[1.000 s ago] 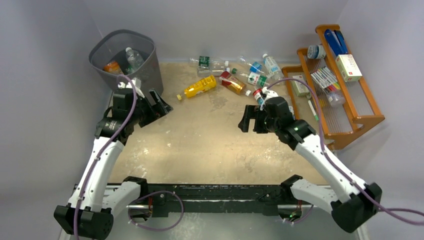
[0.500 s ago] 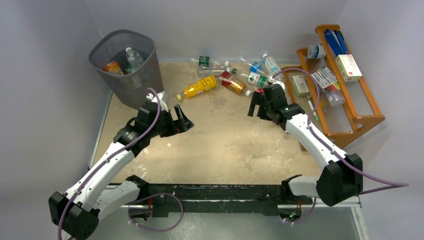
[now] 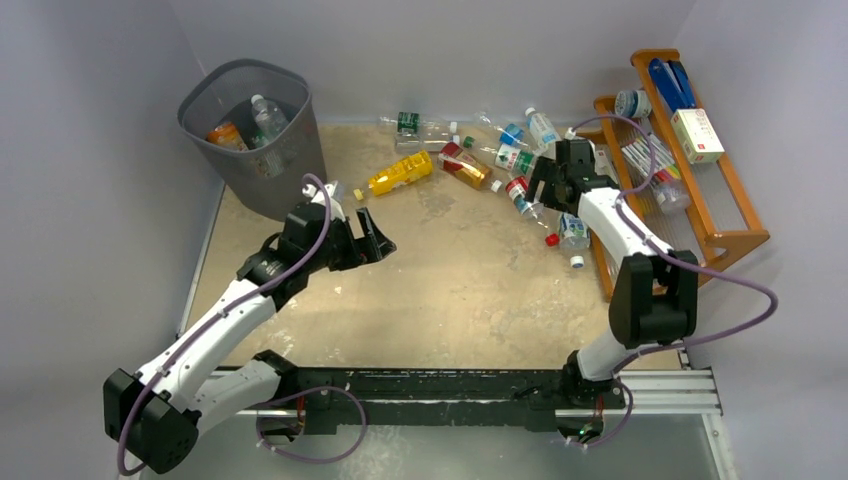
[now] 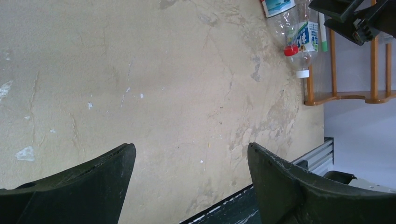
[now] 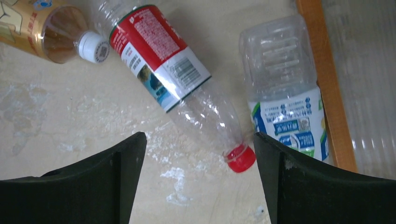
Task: Put the plastic bottles in the bin
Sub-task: Pick up the plastic bottle at the center of the board.
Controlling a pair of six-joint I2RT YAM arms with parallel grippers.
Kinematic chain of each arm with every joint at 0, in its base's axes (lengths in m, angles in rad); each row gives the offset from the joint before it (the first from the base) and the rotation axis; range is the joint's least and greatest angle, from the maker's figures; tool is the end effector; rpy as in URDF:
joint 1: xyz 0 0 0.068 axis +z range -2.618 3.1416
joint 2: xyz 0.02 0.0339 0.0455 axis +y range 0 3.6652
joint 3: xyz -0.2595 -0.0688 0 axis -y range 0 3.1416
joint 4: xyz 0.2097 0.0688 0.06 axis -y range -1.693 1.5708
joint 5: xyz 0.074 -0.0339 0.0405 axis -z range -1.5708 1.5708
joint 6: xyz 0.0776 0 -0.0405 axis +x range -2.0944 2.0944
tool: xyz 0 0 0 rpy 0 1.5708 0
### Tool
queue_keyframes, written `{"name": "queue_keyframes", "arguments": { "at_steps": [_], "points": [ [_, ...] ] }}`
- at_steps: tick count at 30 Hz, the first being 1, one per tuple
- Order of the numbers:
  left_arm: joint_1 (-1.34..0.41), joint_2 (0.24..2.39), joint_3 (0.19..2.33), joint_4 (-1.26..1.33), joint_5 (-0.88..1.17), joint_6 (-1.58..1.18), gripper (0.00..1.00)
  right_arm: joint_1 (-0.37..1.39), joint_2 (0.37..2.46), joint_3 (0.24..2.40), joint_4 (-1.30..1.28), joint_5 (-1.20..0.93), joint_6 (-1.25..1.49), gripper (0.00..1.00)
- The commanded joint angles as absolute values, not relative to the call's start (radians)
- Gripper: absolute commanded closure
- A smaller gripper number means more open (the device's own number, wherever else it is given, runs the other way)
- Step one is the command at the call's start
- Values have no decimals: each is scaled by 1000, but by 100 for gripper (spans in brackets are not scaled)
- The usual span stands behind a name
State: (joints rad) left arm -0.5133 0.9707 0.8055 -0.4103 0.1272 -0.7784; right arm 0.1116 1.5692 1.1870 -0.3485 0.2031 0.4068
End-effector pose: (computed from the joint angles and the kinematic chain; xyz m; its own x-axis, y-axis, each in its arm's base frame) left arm 0.1840 -0.1150 0.2702 -0.7447 -0.3797 -0.5489 0.0799 0.7657 -0.6382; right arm 0.3478 0.0232 0.2503 -0.5932 0.3235 -0.7372 0.2993 0.9387 0.1710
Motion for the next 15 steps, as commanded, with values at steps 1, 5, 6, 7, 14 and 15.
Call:
{"name": "queue_keyframes", "arguments": {
  "at_steps": [1, 5, 6, 7, 14, 15],
  "points": [
    [-524, 986, 820, -329, 141, -788, 11, 82, 1632, 1270, -274, 135, 327, 14],
    [-531, 1008, 815, -311, 140, -791, 11, 72, 1683, 1282, -246, 82, 298, 16],
    [-532, 1013, 816, -309, 140, -792, 11, 72, 1691, 1281, -240, 74, 295, 16],
    [-535, 1016, 816, -306, 138, -793, 11, 72, 1699, 1280, -237, 68, 293, 16],
    [-548, 1029, 818, -296, 124, -800, 11, 72, 1750, 1246, -207, 22, 304, 9],
    [-550, 1031, 817, -293, 122, -803, 11, 72, 1755, 1240, -205, 22, 308, 9]
  ]
}}
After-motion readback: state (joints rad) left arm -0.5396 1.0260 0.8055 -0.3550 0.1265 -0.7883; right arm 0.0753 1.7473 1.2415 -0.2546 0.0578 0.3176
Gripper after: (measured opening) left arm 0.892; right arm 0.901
